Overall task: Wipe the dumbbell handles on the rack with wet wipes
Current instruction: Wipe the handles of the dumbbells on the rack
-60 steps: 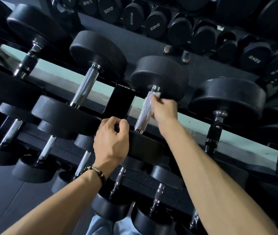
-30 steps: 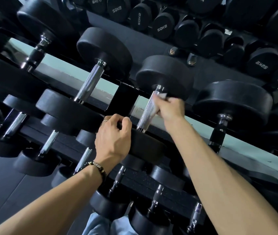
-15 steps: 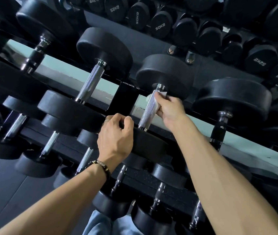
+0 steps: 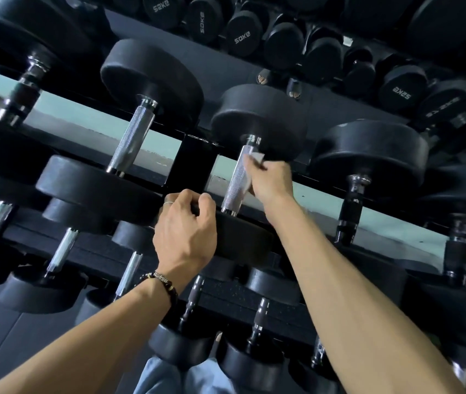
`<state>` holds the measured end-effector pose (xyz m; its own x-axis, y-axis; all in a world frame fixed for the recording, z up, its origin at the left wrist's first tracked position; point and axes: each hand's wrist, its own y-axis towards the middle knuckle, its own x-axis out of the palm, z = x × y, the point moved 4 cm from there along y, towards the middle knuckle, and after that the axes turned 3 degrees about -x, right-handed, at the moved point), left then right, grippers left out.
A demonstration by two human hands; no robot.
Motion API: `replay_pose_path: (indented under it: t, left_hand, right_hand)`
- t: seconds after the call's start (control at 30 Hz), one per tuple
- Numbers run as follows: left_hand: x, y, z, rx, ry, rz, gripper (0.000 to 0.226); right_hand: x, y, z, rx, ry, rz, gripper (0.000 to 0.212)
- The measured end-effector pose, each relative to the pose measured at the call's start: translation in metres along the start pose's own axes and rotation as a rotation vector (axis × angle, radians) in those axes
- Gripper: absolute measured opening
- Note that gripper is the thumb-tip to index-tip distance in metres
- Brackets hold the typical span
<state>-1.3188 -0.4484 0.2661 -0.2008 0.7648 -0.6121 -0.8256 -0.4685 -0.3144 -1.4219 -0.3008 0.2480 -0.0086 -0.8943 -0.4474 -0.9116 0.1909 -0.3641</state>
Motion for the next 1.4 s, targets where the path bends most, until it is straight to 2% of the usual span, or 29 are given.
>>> replay_pose_path:
  t: [0.07, 0.13, 0.2, 0.27, 0.33, 0.47, 0.53, 0.6, 0.67, 0.77, 0.8, 0.87, 0.93, 1.0, 1.03, 1.1, 1.2, 1.27, 1.4]
  left_hand:
    - [-0.001, 0.000, 0.000, -0.013, -0.007, -0.004, 0.026]
    - [-0.001, 0.000, 0.000, -0.022, 0.006, -0.006, 0.024]
    - [-0.001, 0.000, 0.000, -0.017, 0.012, -0.008, 0.024]
    - [-0.001, 0.000, 0.001, 0.004, 0.015, -0.010, 0.027]
    - [-0.001, -0.001, 0.001, 0.014, 0.018, -0.015, 0.031]
    - [-0.003, -0.001, 0.002, 0.002, 0.029, -0.024, 0.025]
    - [-0.003, -0.002, 0.005, 0.004, 0.033, -0.041, 0.024]
    - [-0.004, 0.000, 0.005, -0.009, 0.016, -0.082, 0.027]
    - [-0.005, 0.002, 0.005, 0.027, 0.057, -0.128, 0.030]
    - [-0.014, 0.013, 0.016, 0.246, 0.164, -0.141, 0.045]
    - [-0.017, 0.017, 0.022, 0.301, 0.112, -0.204, 0.055]
    - [-0.019, 0.022, 0.033, 0.344, -0.100, -0.433, 0.067]
    - [-0.019, 0.025, 0.041, 0.410, -0.196, -0.565, 0.050]
    - [-0.023, 0.024, 0.045, 0.447, -0.221, -0.533, 0.018]
    - [-0.025, 0.026, 0.046, 0.444, -0.238, -0.488, 0.009]
    - [-0.030, 0.034, 0.042, 0.388, -0.228, -0.362, 0.011]
    - [-0.037, 0.060, 0.028, 0.234, -0.124, -0.184, 0.016]
    - [-0.034, 0.076, 0.024, 0.194, -0.021, -0.165, 0.013]
    - [-0.008, 0.093, 0.038, 0.253, 0.101, -0.205, 0.009]
  right_hand:
    - [0.001, -0.018, 0.015, 0.030, -0.087, -0.157, 0.050]
    - [-0.001, -0.017, 0.016, 0.012, -0.050, -0.212, 0.046]
    - [0.000, 0.007, 0.008, 0.023, 0.151, -0.094, 0.038]
    - [0.002, 0.022, -0.002, 0.029, 0.214, 0.011, 0.039]
    - [0.002, 0.016, 0.000, 0.023, 0.125, 0.004, 0.044]
    - [-0.014, -0.025, 0.016, -0.034, -0.169, -0.180, 0.048]
    - [-0.028, -0.035, 0.017, -0.103, -0.191, -0.142, 0.042]
    - [-0.043, -0.040, 0.011, -0.125, -0.064, -0.096, 0.027]
    - [-0.051, -0.050, 0.006, -0.117, 0.068, -0.146, 0.015]
    - [-0.052, -0.067, -0.002, -0.071, 0.196, -0.240, 0.014]
    - [-0.051, -0.070, -0.005, -0.064, 0.238, -0.262, 0.015]
    - [-0.046, -0.075, -0.010, -0.066, 0.323, -0.304, 0.015]
    - [-0.041, -0.078, -0.016, -0.060, 0.387, -0.310, 0.015]
    - [-0.035, -0.077, -0.019, -0.056, 0.404, -0.269, 0.014]
    - [-0.033, -0.077, -0.020, -0.057, 0.399, -0.225, 0.017]
    - [-0.031, -0.076, -0.017, -0.055, 0.356, -0.084, 0.026]
    - [-0.030, -0.084, -0.003, -0.013, 0.277, 0.074, 0.007]
    - [-0.023, -0.093, 0.008, -0.024, 0.144, 0.085, 0.010]
    - [-0.003, -0.097, 0.030, -0.062, 0.036, 0.187, 0.017]
